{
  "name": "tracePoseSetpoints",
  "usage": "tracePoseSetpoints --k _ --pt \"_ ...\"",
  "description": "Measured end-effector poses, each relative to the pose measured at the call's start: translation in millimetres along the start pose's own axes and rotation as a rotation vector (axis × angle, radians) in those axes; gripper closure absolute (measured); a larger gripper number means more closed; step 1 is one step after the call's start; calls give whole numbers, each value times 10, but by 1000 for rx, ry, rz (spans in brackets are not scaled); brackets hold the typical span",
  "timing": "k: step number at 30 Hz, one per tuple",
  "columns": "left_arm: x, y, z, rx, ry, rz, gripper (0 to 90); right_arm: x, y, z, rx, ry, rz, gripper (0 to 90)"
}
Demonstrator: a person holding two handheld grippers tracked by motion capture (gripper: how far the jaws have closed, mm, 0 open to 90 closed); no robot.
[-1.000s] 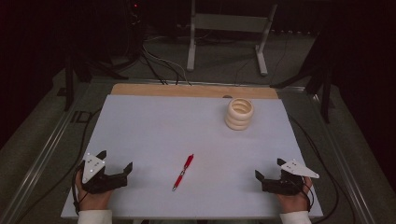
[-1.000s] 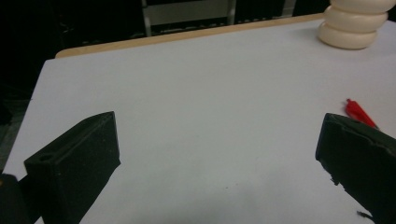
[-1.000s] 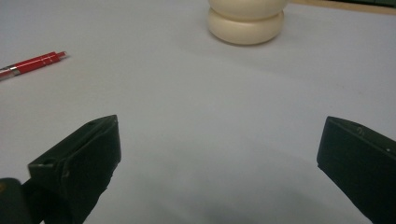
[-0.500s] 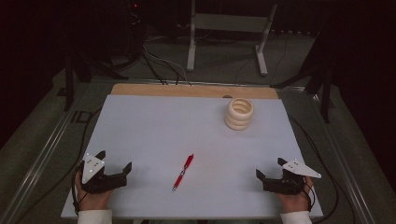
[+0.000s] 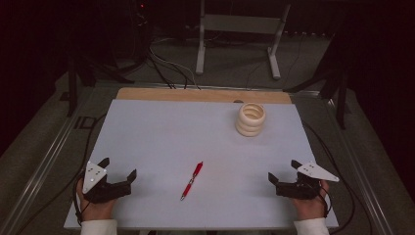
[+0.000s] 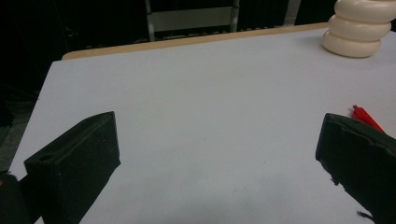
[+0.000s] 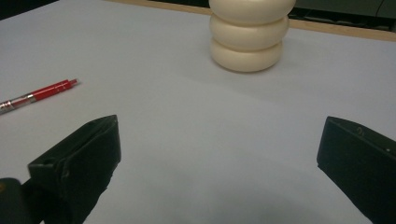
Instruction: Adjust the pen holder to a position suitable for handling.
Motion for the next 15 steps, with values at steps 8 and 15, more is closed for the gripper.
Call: tracePoseSetpoints --k 8,15 --pt "-8 -15 22 -9 -10 -19 3 57 -56 -206 -16 -8 12 0" --pt "-14 -8 21 -7 -1 -24 3 83 -138 -407 -23 -15 14 0"
Point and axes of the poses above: each handheld gripper's, and its own axes: y roughly backward along the jaws, z roughly out of its underside, x roughly to its right, the point moved 7 cm from there along -y, roughly forward along the jaws, and after that the axes turned 1 degree about y, right-handed, at the moved point
